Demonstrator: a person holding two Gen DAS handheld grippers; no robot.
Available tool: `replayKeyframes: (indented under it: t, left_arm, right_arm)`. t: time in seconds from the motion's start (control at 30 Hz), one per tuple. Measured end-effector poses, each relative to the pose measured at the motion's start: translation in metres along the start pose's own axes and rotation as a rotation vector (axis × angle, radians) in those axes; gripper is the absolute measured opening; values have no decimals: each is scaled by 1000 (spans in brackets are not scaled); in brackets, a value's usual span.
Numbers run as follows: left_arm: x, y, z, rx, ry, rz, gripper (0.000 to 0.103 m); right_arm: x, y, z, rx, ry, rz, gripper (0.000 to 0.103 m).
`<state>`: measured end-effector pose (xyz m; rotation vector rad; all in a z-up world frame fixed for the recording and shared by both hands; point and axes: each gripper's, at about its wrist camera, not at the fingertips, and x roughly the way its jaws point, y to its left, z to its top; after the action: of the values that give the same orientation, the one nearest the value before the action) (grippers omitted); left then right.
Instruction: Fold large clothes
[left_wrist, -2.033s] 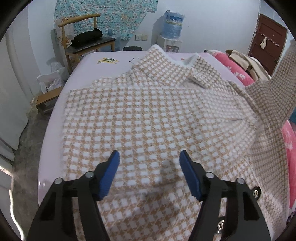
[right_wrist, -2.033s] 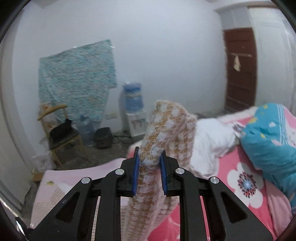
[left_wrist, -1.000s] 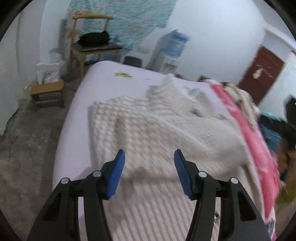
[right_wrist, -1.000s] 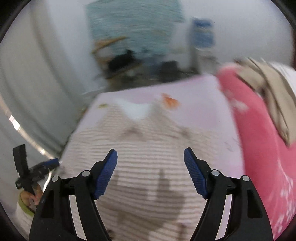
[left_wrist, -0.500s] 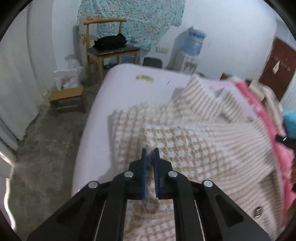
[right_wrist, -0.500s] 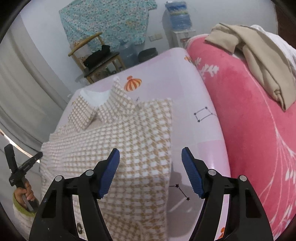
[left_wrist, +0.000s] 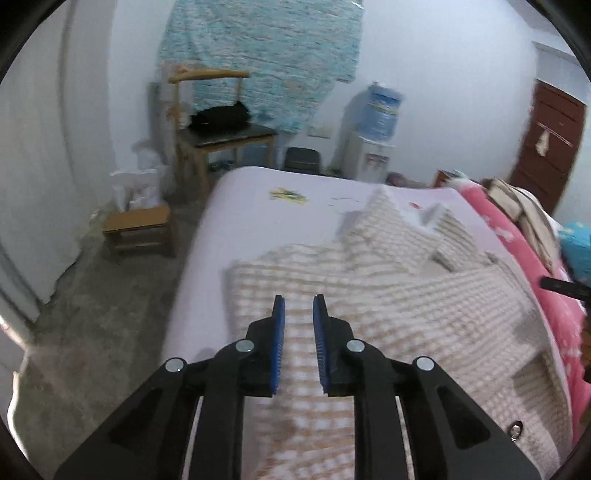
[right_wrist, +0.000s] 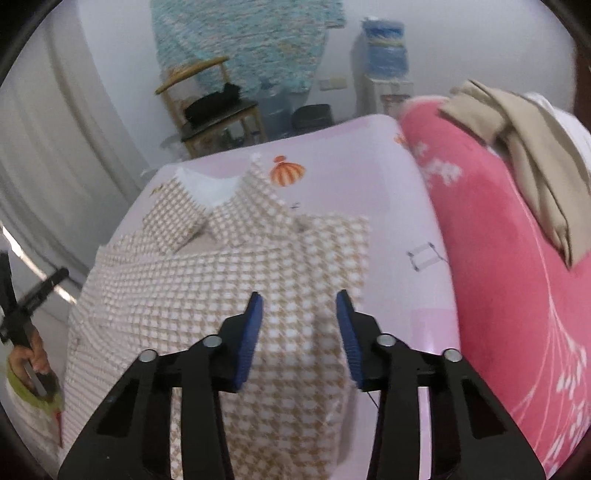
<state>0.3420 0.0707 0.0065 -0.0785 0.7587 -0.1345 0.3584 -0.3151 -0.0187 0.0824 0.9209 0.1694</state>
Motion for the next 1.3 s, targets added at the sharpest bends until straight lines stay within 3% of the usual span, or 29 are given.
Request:
replayKeyframes:
  t: [0.1,0.2,0.23,0.33,0.47,0.63,0.8,0.87,0.93,1.07,1.2,1.23,1.3]
  left_arm:
    - [25,-17,-4,43,91,-24,15]
    - [57,-18,-14,63,160,56,15]
    - [59,-15,-15,51,140,41,15]
    - [57,-15,-11,66,141,45,15]
    - [51,-15,-3,85,114,25,15]
    - [69,-11,-4,92,135,57,16]
    - [64,-16,0,111,130,79,16]
    - [53,-20,2,118,106,59,16]
    - [39,-34,1,148,81,-14,16]
    - [37,-65,-9,188,135,-149,16]
    - [61,-79,-28,208,207,-101,16]
    - [60,-76,-30,201,186,-108,16]
    - [58,-73,-30,195,190,-122,16]
  right_arm:
    - [18,19,1,-59,35,-4,34]
    - [48,24,-3,-100,92,-112,27]
    - [59,21,-5,-116,110,-141,27]
    - [59,16,1,-79,110,-125,26]
    - [46,19,13,-74,63,-127,27]
    - [74,8,12,-67,98,-184,27]
    - [65,15,18,-56,95,-213,27]
    - [47,28,18,-54,67,-150,30]
    - [27,57,15,-110,26,-41,30]
    - [23,115,-3,-243,48,118,30]
    - [69,146,-36,-335,178,46,32]
    - [67,146,-39,-337,139,47,32]
    - [59,144,-35,-330,151,45,33]
